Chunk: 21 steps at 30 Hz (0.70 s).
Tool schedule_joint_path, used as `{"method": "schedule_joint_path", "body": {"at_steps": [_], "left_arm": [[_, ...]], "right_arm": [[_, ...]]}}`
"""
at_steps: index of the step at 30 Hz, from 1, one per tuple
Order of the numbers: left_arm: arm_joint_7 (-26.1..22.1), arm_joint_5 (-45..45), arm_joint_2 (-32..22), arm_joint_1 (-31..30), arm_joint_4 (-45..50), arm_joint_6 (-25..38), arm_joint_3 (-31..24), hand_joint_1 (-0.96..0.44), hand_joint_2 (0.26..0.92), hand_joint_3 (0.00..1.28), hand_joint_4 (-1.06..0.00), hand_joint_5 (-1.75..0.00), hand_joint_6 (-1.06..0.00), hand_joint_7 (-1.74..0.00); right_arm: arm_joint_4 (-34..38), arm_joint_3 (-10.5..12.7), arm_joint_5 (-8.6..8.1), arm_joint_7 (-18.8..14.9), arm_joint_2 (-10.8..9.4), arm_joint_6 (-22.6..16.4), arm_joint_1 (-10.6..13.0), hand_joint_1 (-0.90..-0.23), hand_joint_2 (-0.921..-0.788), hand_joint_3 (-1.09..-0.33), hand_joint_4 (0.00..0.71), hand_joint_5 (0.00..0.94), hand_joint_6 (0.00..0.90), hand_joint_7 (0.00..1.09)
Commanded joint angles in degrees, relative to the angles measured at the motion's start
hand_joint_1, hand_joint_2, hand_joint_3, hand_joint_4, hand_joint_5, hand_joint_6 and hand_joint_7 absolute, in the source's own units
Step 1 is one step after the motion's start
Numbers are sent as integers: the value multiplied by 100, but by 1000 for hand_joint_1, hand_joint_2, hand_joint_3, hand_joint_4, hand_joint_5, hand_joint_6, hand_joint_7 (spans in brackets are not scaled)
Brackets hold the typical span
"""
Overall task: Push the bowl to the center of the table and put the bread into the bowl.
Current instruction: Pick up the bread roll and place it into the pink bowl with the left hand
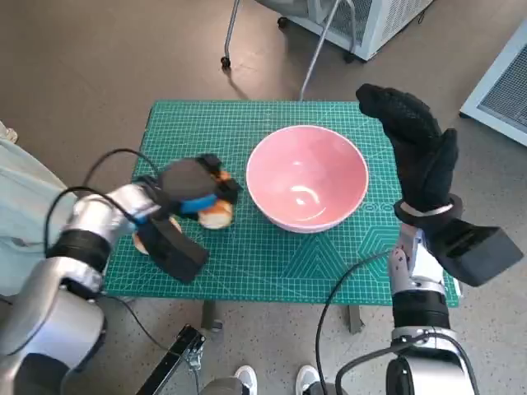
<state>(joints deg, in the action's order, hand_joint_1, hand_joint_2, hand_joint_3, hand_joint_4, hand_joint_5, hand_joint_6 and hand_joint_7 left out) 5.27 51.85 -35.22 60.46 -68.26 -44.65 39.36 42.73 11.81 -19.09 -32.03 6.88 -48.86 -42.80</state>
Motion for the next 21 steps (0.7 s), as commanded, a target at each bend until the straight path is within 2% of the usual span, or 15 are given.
{"method": "schedule_joint_path", "body": {"at_steps": [1, 10, 17, 21], "left_arm": [[-204, -433, -322, 306, 221, -75, -448, 1, 920, 114, -560, -1167, -662, -1258], [-482, -1294, -340, 400, 907, -138, -1315, 1, 921, 114, -564, -1168, -654, -1262], [-1017, -1906, 36, 418, 1723, 94, -1715, 1, 920, 114, -573, -1182, -641, -1255], [-1245, -2091, 360, 537, 1780, 80, -1753, 1, 920, 113, -570, -1187, -645, -1249]], "right_arm": [[136, 20, -67, -87, -1, 31, -9, -652, -921, -745, 262, 3, -1, 870], [220, 38, -94, -126, -21, -4, -88, -652, -921, -741, 264, 4, -1, 865], [235, 62, -154, -195, -29, 54, -132, -658, -921, -737, 265, 4, -1, 863], [231, 70, -193, -242, -33, 92, -143, -657, -921, -734, 266, 4, -1, 862]]}}
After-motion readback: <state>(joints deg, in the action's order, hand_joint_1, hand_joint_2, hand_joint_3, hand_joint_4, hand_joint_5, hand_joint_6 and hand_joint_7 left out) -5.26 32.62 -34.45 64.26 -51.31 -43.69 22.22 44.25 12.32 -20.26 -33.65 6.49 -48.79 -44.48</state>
